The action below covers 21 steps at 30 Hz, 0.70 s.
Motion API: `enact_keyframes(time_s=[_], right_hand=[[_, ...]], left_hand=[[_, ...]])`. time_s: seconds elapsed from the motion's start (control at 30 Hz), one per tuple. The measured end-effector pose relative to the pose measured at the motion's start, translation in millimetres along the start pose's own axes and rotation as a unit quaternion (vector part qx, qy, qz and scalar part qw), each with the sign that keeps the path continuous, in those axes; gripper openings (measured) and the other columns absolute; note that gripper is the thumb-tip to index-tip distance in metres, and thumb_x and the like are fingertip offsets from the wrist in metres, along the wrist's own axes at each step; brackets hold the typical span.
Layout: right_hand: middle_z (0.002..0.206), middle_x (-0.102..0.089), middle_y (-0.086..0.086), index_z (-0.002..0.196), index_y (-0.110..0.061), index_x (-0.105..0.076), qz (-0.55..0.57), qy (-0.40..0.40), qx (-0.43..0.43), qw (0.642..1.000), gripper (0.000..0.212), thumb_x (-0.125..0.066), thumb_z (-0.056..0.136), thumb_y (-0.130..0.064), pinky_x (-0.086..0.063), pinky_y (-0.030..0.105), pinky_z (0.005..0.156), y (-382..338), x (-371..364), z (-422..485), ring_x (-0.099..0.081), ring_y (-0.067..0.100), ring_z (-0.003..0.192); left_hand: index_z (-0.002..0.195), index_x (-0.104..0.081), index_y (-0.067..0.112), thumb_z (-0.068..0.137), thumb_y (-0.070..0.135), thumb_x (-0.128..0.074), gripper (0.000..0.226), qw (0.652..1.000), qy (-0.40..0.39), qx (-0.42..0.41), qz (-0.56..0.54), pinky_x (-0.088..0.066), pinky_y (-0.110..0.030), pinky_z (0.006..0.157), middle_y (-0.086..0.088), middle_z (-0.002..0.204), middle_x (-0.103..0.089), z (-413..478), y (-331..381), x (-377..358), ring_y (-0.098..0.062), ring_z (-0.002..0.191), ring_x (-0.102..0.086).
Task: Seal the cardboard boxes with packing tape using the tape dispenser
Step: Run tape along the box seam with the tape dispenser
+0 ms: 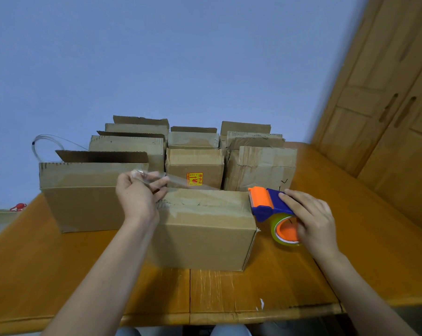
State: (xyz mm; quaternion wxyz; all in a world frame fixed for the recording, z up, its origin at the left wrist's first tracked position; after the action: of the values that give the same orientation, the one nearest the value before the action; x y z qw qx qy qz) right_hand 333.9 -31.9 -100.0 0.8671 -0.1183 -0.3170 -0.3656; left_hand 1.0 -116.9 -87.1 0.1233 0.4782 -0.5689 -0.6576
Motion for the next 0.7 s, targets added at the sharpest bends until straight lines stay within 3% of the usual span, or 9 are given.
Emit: enact_keyframes(time_s=[0.23,0.3,0.37,0.47,0.6,0.7], right_hand=[[0.12,-0.063,0.016,0.128,-0.017,-0.046,0.018,0.006,-0.017,1.0,0.076,-0.077,0.065,0.012,-0.05,0.046,0.078,1.0,-5.0,-6.4,-0.048,0.024,0.115],[0.119,-0.063,0.016,0.128,-0.017,-0.046,0.016,0.0,-0.018,1.0,0.083,-0.079,0.059,0.015,-0.05,0.046,0.078,1.1,-4.6,-5.5,-0.048,0.024,0.114],[0.119,-0.063,0.016,0.128,-0.018,-0.047,0.01,-0.005,-0.02,1.0,0.088,-0.076,0.055,0.022,-0.048,0.047,0.079,3.0,-3.2,-4.8,-0.048,0.025,0.114],[0.121,-0.063,0.015,0.128,-0.019,-0.046,-0.001,-0.01,-0.025,1.0,0.091,-0.073,0.054,0.025,-0.047,0.049,0.08,5.6,-1.2,-6.6,-0.048,0.025,0.115],[0.121,-0.063,0.015,0.129,-0.019,-0.046,-0.011,-0.02,-0.025,0.999,0.092,-0.075,0.053,0.024,-0.047,0.05,0.082,5.0,-1.1,-5.9,-0.047,0.026,0.116],[0.122,-0.062,0.015,0.13,-0.019,-0.045,-0.013,-0.028,-0.021,0.999,0.091,-0.078,0.054,0.02,-0.047,0.049,0.082,3.8,-2.2,-4.0,-0.047,0.026,0.116]], left_hand=[[0.092,-0.051,0.013,0.105,0.019,-0.035,0.021,0.999,-0.032,-0.013,-0.025,-0.06,-0.031,0.073,-0.006,0.088,-0.065,2.4,3.4,0.1,-0.016,0.075,-0.07],[0.088,-0.051,0.013,0.104,0.018,-0.037,0.022,0.996,-0.067,-0.062,0.011,-0.059,-0.035,0.079,-0.004,0.084,-0.064,3.9,10.0,2.7,-0.017,0.075,-0.069],[0.087,-0.056,0.016,0.102,0.018,-0.042,0.02,0.973,-0.099,-0.168,0.12,-0.058,-0.037,0.081,-0.005,0.085,-0.066,6.6,20.7,9.6,-0.021,0.082,-0.068],[0.091,-0.06,0.018,0.098,0.019,-0.048,0.014,0.886,-0.134,-0.335,0.29,-0.055,-0.032,0.074,-0.003,0.086,-0.065,11.0,35.3,20.2,-0.02,0.086,-0.064],[0.104,-0.063,0.008,0.097,0.013,-0.046,0.02,0.755,-0.173,-0.471,0.423,-0.044,-0.019,0.065,-0.008,0.094,-0.065,21.5,44.4,31.0,-0.023,0.084,-0.062],[0.106,-0.062,0.002,0.092,0.009,-0.056,0.017,0.651,-0.183,-0.561,0.477,-0.051,-0.026,0.061,-0.018,0.093,-0.067,21.2,48.1,33.8,-0.032,0.078,-0.065]])
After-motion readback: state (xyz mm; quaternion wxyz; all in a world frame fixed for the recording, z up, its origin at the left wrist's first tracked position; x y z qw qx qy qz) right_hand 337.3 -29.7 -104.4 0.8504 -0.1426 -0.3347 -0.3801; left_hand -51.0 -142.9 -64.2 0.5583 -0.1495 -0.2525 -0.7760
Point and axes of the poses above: each hand's wrist, its own z-axis towards the middle knuckle, its own x-axis out of the back of the hand, y = z × x, the point moved 6 cm from there along z, towards the middle knuckle
